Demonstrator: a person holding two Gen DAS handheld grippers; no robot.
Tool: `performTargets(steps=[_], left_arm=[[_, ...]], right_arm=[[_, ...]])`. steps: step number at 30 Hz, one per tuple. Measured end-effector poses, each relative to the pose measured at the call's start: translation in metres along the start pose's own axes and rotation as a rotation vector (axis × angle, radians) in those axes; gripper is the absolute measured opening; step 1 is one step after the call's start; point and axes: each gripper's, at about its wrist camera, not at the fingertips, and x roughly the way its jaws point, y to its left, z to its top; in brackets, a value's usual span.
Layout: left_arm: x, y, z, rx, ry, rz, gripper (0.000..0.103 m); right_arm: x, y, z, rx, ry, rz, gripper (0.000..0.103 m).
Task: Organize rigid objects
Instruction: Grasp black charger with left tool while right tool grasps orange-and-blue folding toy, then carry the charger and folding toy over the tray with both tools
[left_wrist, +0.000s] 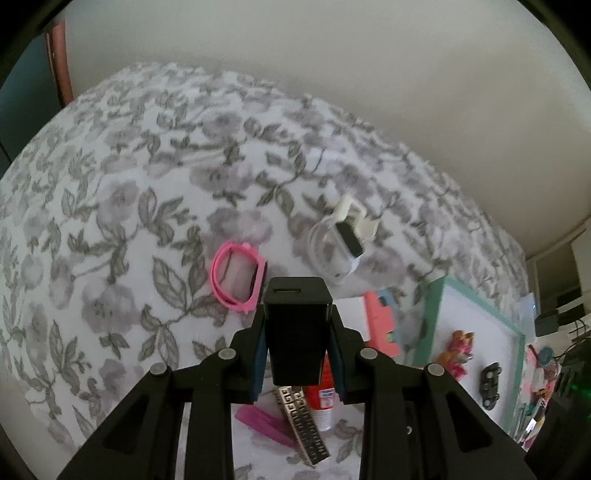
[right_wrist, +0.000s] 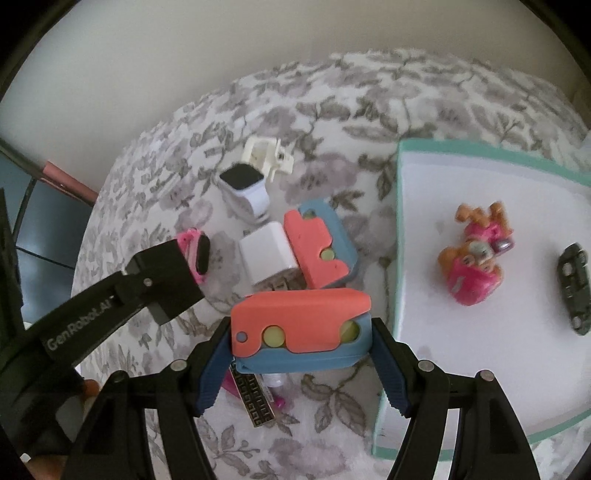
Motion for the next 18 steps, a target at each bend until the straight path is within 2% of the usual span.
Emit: performTargets(steps=[7,10,14,18], left_arm=[[-0.018,-0.032,-0.002,0.072,-0.039,-0.034,0.030],[-0.017,-0.047,-0.007,0.100,-0.031,-0.049,0.030],[-0.013,-0.067,-0.017,0.141,-0.010,-0.053,0.030],[-0.006,-0.088,-0.028,0.175,0.020,-0.068,0.030]], right_arm=[[-0.028,-0.016,0.005,0.030,-0.059,-0.071,0.074],[-0.032,-0.027,0.008,0.048,-0.066,-0.098,0.074],[-0.035,-0.048,0.007,0.074,-0.065,-0.198,0.073],[-0.032,-0.078,0.004,0.128,-0.037,-0.259,0.074]])
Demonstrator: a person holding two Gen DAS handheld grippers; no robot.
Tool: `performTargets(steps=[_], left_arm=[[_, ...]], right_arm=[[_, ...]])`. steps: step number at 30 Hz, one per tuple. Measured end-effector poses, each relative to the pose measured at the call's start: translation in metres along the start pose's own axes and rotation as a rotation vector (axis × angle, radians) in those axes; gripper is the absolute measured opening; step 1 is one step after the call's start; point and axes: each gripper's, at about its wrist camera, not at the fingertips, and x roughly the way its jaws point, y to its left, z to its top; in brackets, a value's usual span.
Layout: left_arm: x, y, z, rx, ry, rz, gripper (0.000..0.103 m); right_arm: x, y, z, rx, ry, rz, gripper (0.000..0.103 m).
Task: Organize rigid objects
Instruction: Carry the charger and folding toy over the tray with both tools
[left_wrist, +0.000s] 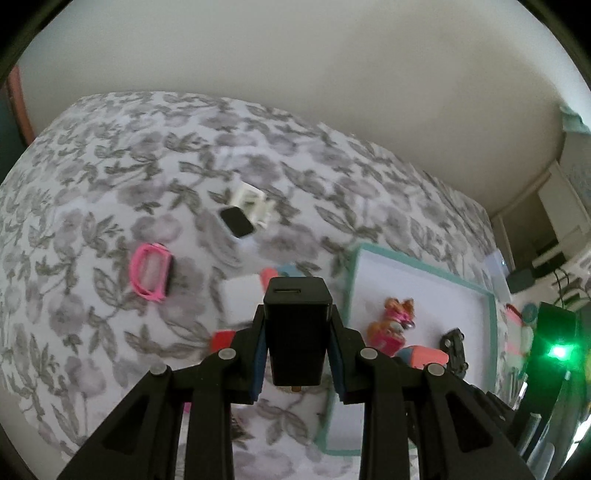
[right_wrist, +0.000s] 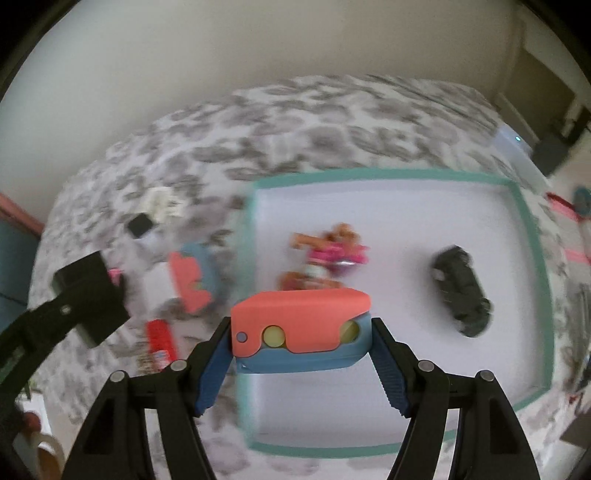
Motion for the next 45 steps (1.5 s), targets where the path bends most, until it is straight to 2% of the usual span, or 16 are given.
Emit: performTargets(steps=[3,9,15,19,24,45], left_arm=[[0.007,-0.019,-0.006,0.043,0.021,0.007,0.030],[0.026,-0.059,-0.022,0.111,0.097,-0.033,0.030],[0.041,-0.076,-0.031,0.101,0.148,-0.049,0.030],[0.050,-0.078,-0.036,0.077,0.173,-0.027,0.030],[0.061,-0.081,-0.043,0.084,0.219,-0.033,0.030],[0.071,-0.066,-0.045,0.039,0.266,0.007,0.033]], right_arm=[[0.006,-0.024,0.000,0.045,0.027,-0.038,0.074],[0.012,-0.054,0.000,0.064,0.042,-0.190,0.074],[0.005,-0.086,0.002,0.129,0.034,-0.263,0.074],[0.001,-0.099,0.004,0.158,0.035,-0.272,0.074],[0.004,-0.097,0.006,0.151,0.033,-0.269,0.074],[0.025,-0.082,-0.004,0.096,0.073,-0.277,0.074]])
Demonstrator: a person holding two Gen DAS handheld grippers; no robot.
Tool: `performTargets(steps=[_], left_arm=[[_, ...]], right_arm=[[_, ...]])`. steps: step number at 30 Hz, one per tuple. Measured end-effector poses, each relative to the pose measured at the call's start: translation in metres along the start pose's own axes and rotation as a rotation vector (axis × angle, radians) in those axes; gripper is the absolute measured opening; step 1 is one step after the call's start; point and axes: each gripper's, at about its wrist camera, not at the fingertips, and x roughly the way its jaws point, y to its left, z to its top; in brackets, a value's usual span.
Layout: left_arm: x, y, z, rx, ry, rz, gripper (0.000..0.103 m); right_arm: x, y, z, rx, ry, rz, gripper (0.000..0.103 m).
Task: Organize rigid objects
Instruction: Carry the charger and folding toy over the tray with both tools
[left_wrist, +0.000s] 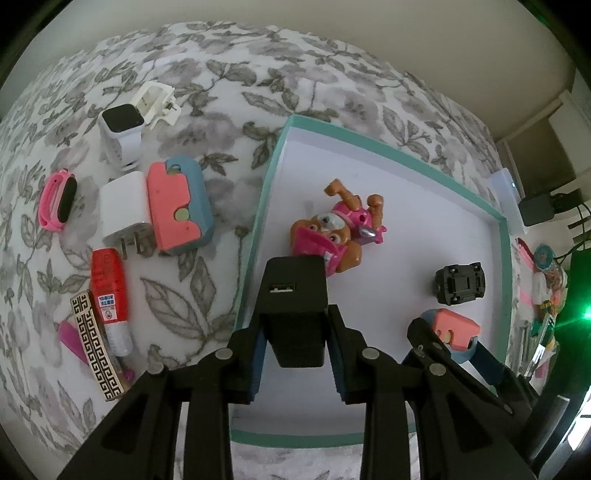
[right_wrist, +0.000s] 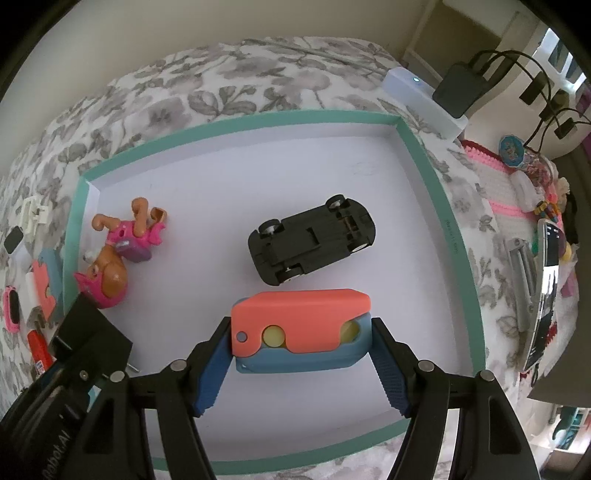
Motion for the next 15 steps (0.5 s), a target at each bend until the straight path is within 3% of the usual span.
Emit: performTargets(steps=[2,15], left_arm=[[0.0004,0.0021,-0.0002,-0.008,0.007,0.012,0.041],[-0.0065,0.0029,0.0005,-0.005,-0.003,-0.009,0.045]], right_arm=[[0.0011,0.0009,-0.0005,-0.001,0.006,-0.001,0.074],[-0.0044,-0.0029,0.0042,0.006,-0.004,0.011,0.074]])
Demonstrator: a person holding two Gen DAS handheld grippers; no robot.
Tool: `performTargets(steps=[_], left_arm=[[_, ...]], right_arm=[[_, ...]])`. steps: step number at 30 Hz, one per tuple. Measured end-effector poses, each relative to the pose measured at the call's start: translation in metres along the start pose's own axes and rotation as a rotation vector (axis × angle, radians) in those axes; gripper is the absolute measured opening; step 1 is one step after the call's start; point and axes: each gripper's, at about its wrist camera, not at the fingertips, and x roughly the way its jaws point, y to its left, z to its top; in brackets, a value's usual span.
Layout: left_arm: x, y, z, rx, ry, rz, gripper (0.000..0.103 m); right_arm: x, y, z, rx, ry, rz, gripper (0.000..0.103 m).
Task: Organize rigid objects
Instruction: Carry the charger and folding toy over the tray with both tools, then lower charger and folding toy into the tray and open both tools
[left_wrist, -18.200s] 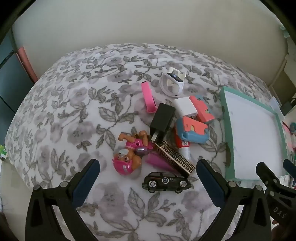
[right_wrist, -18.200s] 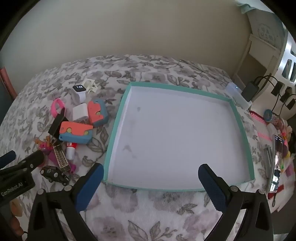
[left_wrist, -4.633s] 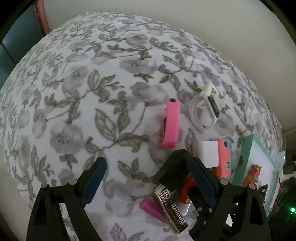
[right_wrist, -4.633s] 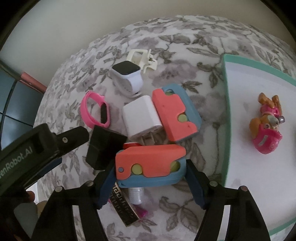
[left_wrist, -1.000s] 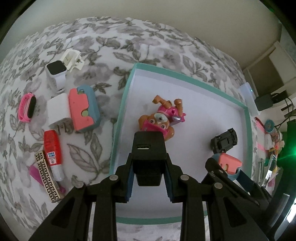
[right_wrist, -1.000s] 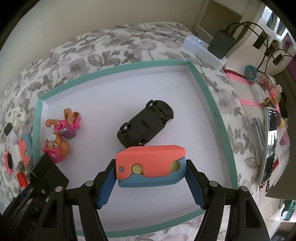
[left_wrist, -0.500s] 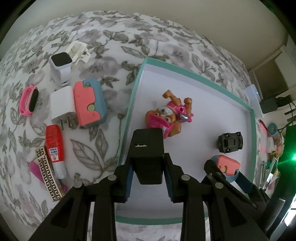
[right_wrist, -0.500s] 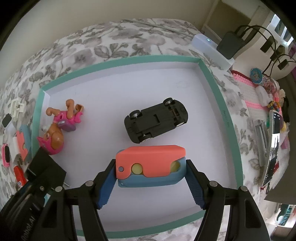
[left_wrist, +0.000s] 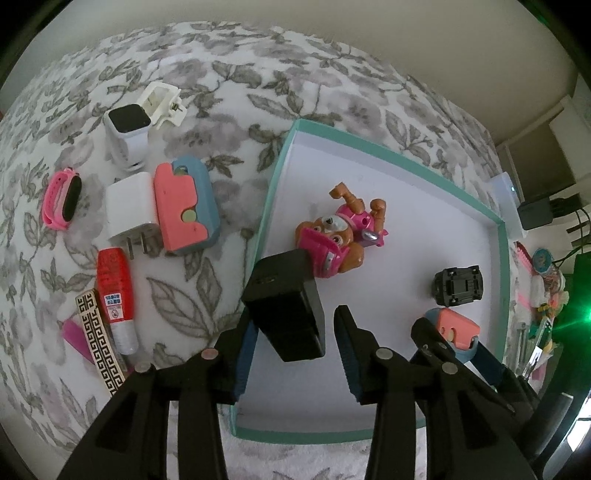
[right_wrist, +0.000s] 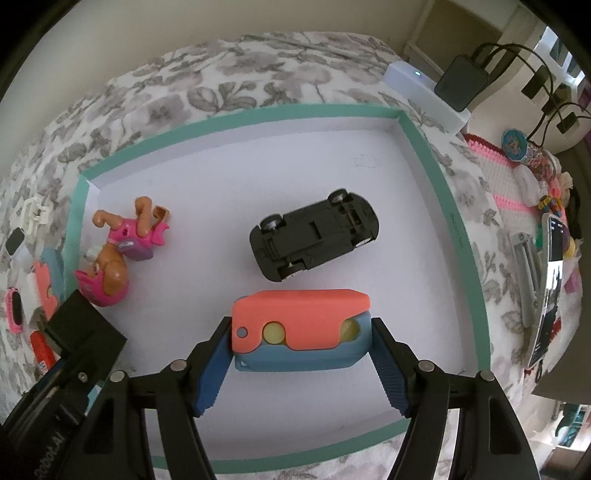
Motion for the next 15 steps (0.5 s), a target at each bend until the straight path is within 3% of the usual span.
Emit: performTargets(steps=[10,15], left_arm=[[-0.014,0.003,0.002,-0.002,-0.034,-0.015,0.056],[-0.025,0.011,0.002,-0.023,-0.061,-0.031,0.057]], right_arm=[[-0.015,-0.003,0.003,0.009,-0.036,0.004,0.075],[-0.026,-0.001,0.004,0.004,-0.065,0.008,0.075]])
